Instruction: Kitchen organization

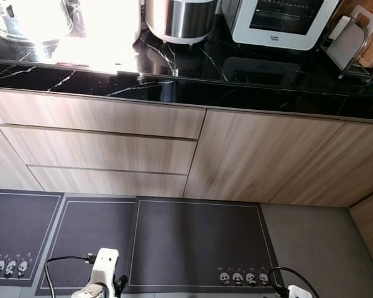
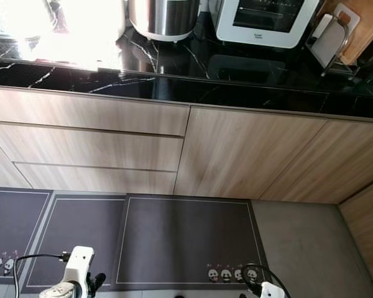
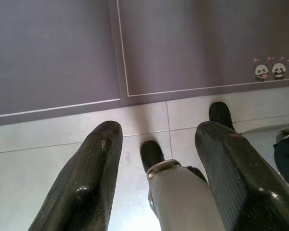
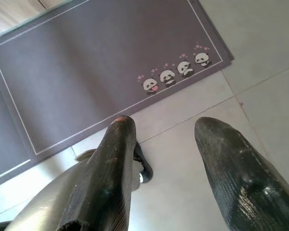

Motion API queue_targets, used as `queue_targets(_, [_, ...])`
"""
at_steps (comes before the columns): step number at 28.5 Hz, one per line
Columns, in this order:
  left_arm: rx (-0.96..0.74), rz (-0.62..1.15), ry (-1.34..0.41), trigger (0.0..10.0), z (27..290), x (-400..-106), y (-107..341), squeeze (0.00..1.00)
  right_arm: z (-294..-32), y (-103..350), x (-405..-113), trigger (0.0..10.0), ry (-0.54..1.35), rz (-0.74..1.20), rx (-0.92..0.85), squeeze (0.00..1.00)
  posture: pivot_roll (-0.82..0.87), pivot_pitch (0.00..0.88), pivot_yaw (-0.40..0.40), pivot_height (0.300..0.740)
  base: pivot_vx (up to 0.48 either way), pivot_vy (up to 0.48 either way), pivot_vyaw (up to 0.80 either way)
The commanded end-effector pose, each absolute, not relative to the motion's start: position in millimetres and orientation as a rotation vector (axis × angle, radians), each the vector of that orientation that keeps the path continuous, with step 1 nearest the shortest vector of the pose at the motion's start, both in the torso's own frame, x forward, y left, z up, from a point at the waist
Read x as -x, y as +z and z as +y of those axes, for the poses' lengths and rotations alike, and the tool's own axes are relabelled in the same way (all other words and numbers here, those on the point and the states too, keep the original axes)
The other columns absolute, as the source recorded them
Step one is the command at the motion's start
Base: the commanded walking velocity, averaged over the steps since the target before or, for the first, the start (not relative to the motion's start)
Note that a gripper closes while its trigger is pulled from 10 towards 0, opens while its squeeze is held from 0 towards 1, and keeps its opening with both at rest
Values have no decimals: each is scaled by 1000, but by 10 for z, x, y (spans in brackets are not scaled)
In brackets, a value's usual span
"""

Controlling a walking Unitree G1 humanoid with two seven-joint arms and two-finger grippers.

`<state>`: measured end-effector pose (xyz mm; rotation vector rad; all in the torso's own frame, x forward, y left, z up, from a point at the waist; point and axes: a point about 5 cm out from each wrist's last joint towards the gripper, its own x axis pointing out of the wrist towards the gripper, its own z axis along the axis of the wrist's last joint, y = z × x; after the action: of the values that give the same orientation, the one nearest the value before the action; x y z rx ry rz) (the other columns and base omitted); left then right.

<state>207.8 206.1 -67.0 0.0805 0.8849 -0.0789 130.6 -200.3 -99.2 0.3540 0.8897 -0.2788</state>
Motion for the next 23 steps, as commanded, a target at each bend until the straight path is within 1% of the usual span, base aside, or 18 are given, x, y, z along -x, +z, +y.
queue_targets(1, [-89,891,-99,10000,2026,-2066,-683,0,-2043,-1001,-1261,10000,-286,902,-342,0,270,128,-130,740,0,0,-744])
queue_targets(23, [-92,893,-102,10000,2029,-2067,-682,0,-2041,-1001,-1263,10000,-285,902,-342,0,271,129,-128,740,0,0,-744])
